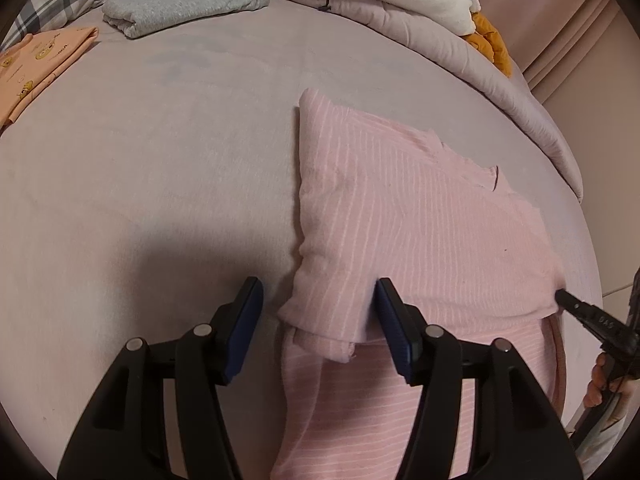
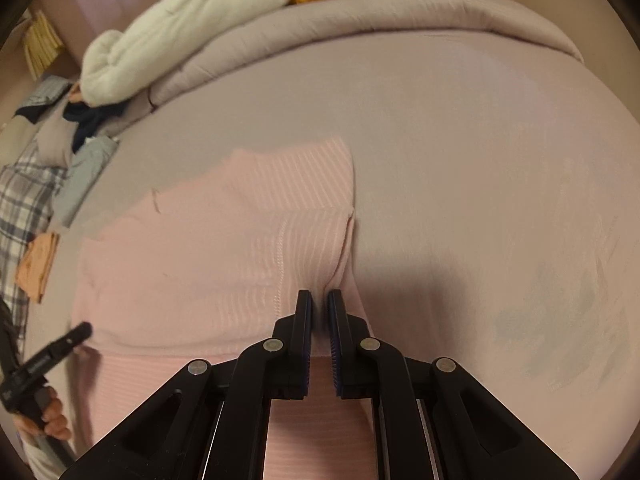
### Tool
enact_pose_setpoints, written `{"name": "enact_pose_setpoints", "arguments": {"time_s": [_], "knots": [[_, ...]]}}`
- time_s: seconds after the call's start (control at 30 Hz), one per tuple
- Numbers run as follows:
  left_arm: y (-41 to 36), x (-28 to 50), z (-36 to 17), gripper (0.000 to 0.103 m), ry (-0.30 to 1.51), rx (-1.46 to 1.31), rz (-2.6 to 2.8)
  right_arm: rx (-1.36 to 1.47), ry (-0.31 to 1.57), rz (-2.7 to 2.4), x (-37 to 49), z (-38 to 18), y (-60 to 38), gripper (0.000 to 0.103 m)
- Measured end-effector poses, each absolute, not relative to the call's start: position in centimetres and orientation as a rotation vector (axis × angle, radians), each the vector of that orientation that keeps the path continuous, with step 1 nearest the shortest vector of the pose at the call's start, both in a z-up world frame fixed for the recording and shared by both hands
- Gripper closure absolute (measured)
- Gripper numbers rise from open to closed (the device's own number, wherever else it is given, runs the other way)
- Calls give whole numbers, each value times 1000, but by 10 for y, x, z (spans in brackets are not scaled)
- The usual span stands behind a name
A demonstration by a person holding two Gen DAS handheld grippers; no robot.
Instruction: Fold small clothes
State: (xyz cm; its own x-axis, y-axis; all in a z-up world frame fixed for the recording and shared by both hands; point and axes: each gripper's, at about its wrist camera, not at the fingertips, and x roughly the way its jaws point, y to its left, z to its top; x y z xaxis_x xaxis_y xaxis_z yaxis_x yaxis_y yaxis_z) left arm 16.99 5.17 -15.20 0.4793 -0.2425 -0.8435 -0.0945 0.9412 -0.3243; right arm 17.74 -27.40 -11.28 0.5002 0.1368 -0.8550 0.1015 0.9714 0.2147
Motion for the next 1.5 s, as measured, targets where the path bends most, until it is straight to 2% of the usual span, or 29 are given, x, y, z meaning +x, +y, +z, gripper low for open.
{"name": "enact_pose_setpoints", "arguments": {"time_s": [1.23, 1.5], "knots": [[45, 173, -158, 37, 1069, -312, -79, 247, 1060, -11, 178, -131, -272, 94], [45, 147, -146, 37, 1061, -304, -69, 252, 1066, 4, 174, -128, -275, 92]]}}
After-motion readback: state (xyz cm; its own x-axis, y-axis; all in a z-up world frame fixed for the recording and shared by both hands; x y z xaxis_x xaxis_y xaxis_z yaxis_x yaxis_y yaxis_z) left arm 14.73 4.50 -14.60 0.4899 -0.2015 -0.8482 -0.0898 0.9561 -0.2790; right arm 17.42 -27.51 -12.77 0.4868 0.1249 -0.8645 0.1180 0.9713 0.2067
